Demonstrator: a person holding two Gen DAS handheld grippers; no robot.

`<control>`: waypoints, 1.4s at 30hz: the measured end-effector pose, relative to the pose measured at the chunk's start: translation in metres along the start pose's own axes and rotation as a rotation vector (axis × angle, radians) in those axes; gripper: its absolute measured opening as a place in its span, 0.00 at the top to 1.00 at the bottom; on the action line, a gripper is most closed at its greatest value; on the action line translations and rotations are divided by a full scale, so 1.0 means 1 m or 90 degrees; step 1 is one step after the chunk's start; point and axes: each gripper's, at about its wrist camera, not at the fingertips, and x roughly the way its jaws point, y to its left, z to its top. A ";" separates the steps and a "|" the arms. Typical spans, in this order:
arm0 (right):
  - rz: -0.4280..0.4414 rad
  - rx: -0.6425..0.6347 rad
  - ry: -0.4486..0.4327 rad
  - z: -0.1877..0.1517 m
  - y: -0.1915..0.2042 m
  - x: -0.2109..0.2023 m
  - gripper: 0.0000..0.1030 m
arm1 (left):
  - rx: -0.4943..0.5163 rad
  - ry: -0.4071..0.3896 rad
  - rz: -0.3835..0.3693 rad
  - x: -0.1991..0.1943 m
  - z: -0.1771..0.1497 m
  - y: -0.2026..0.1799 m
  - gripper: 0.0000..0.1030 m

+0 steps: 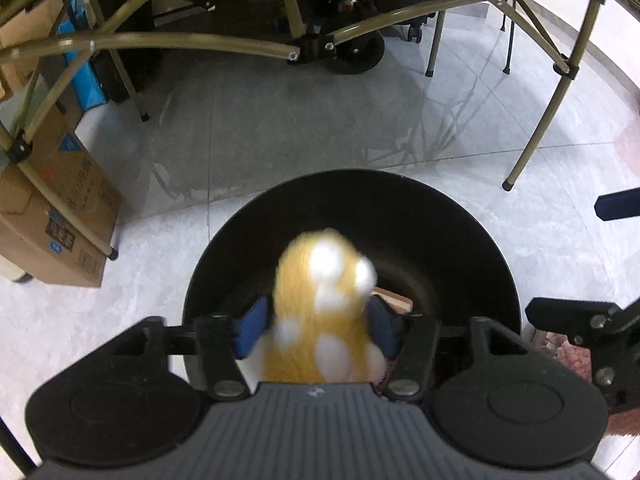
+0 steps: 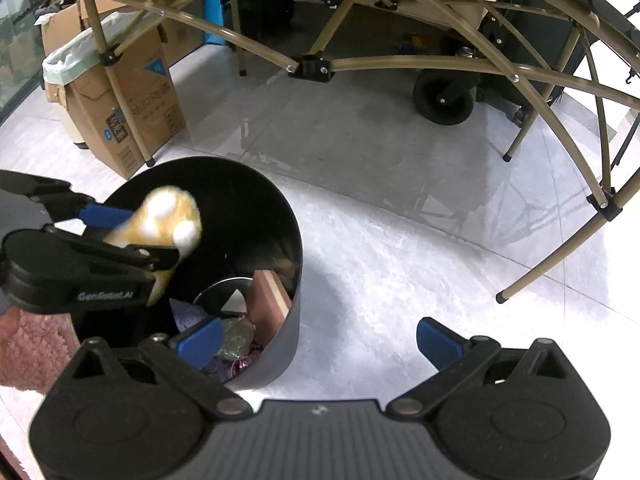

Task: Organize soft objects
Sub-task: 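Open the right tool over the bin while the left tool releases the plush toy into it, then raise both tools out of the bin back toward the table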

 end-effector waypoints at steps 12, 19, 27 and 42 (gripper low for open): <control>-0.002 0.007 0.004 0.002 -0.002 0.004 0.00 | -0.023 0.000 0.029 -0.010 0.002 0.006 0.00; 0.001 0.003 0.004 0.001 -0.001 0.004 0.00 | -0.024 -0.013 0.030 -0.013 0.001 0.004 0.00; -0.002 0.002 -0.013 0.003 -0.002 -0.003 0.00 | -0.033 -0.059 0.043 -0.028 0.008 0.007 0.00; 0.042 0.039 -0.255 0.045 -0.028 -0.108 0.00 | -0.091 -0.334 0.075 -0.137 0.070 0.020 0.00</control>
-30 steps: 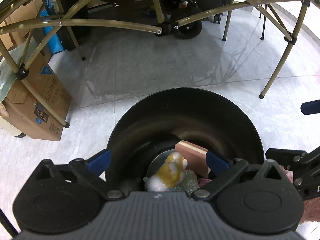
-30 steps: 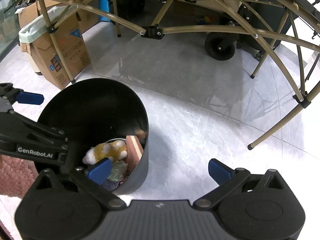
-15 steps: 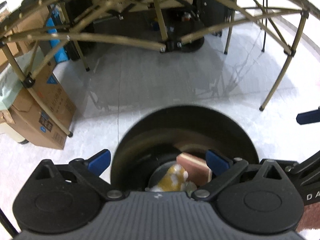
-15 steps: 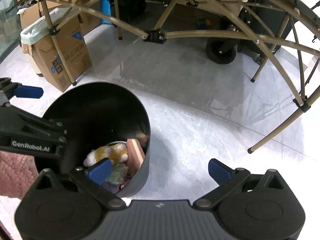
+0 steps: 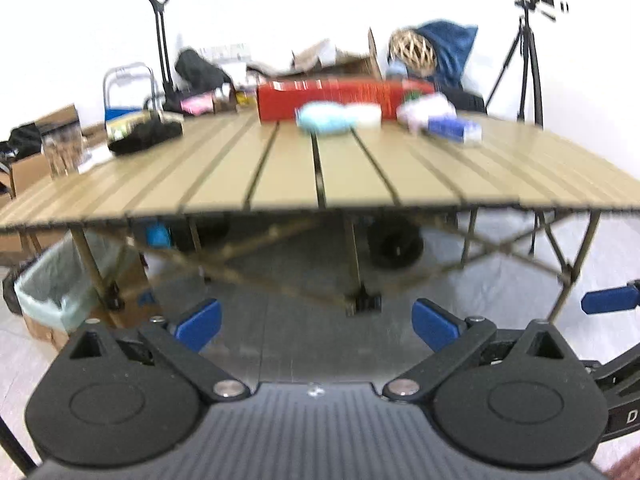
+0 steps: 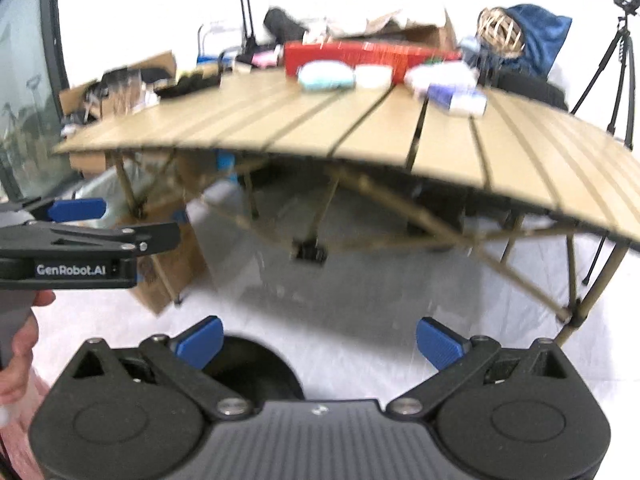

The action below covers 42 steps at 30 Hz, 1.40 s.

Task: Organize soft objects
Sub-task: 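Raise both tools out of the bin back toward the table, then grasp the blue tissue pack with the right tool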

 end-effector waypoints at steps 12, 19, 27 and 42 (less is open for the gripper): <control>-0.020 0.066 -0.181 0.083 -0.037 -0.017 0.00 | -0.089 -0.123 0.009 -0.004 0.085 0.022 0.00; -0.057 0.074 -0.209 0.127 -0.054 0.016 0.00 | -0.093 -0.151 0.001 0.018 0.118 0.025 0.00; -0.111 0.064 -0.226 0.175 -0.080 0.059 0.00 | -0.087 -0.143 0.008 0.050 0.130 0.040 0.00; -0.160 0.090 -0.081 0.233 -0.149 0.178 0.02 | -0.122 -0.087 0.034 0.097 0.126 0.077 0.00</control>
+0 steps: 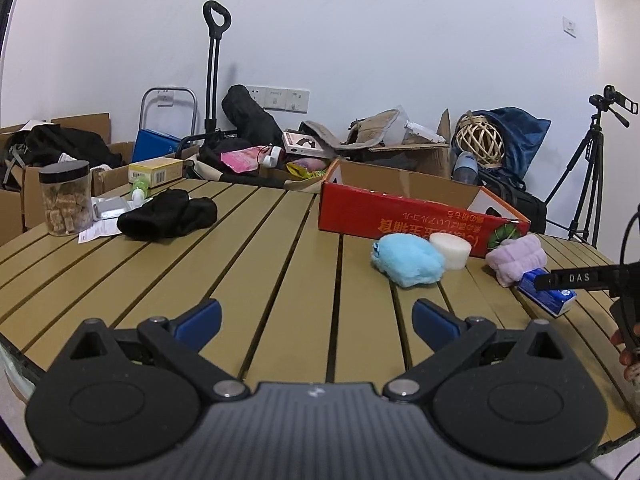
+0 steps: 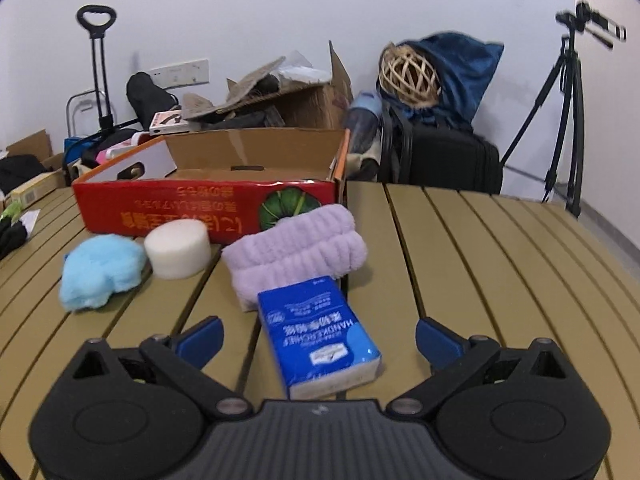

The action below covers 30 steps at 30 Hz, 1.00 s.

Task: Organize soft objects
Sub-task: 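Grasp the blue tissue pack with the right tool, then reach the left tool to the light-blue fluffy cloth and grasp it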

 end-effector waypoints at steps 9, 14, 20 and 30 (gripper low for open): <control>0.021 0.016 0.035 -0.003 -0.010 0.026 0.17 | 0.002 0.003 -0.011 0.003 0.000 -0.007 0.00; 0.004 0.009 0.028 -0.003 -0.009 0.023 0.49 | 0.007 0.000 -0.017 0.001 0.000 -0.010 0.00; -0.019 -0.009 0.017 -0.007 -0.002 0.011 0.51 | 0.005 -0.002 -0.024 -0.001 0.001 -0.009 0.00; -0.006 0.044 -0.080 -0.036 0.018 -0.065 0.51 | 0.009 0.013 -0.039 0.000 -0.003 -0.014 0.00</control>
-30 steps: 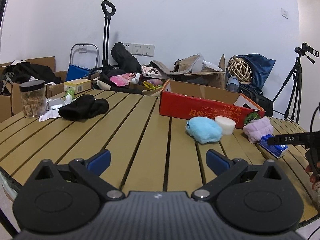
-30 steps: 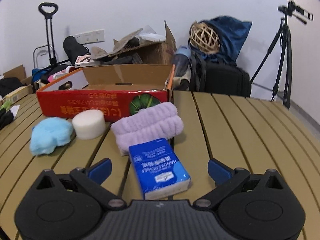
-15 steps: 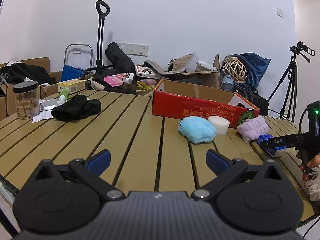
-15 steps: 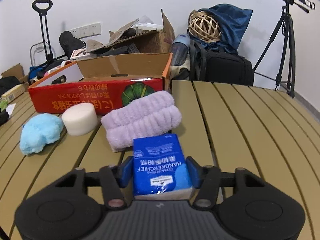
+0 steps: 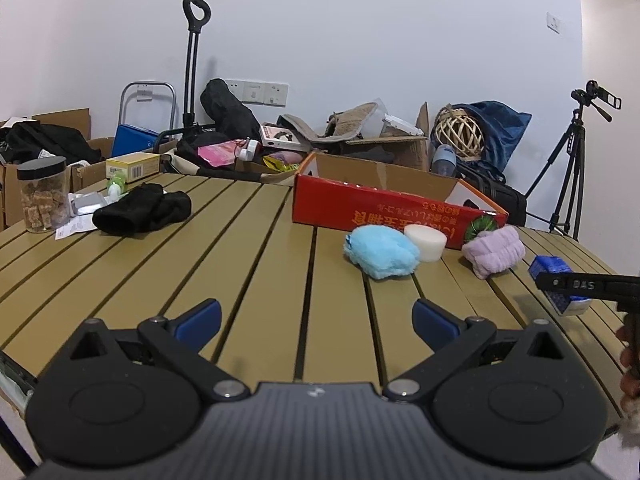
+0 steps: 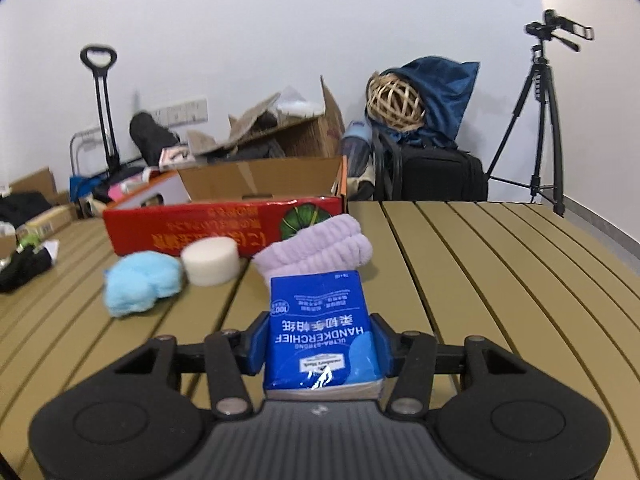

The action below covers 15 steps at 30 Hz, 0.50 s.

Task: Organize soft objects
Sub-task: 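Reach the left tool to the light-blue fluffy cloth and grasp it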

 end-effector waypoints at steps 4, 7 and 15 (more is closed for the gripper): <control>-0.006 0.032 -0.027 -0.015 -0.002 -0.033 0.51 | 0.015 0.000 -0.006 -0.003 -0.005 -0.007 0.00; -0.013 0.070 -0.051 -0.029 -0.010 -0.058 0.51 | 0.028 0.002 -0.006 -0.004 -0.009 -0.011 0.00; 0.006 0.049 -0.090 -0.035 -0.013 -0.088 0.51 | 0.024 0.026 -0.009 -0.008 -0.023 -0.004 0.00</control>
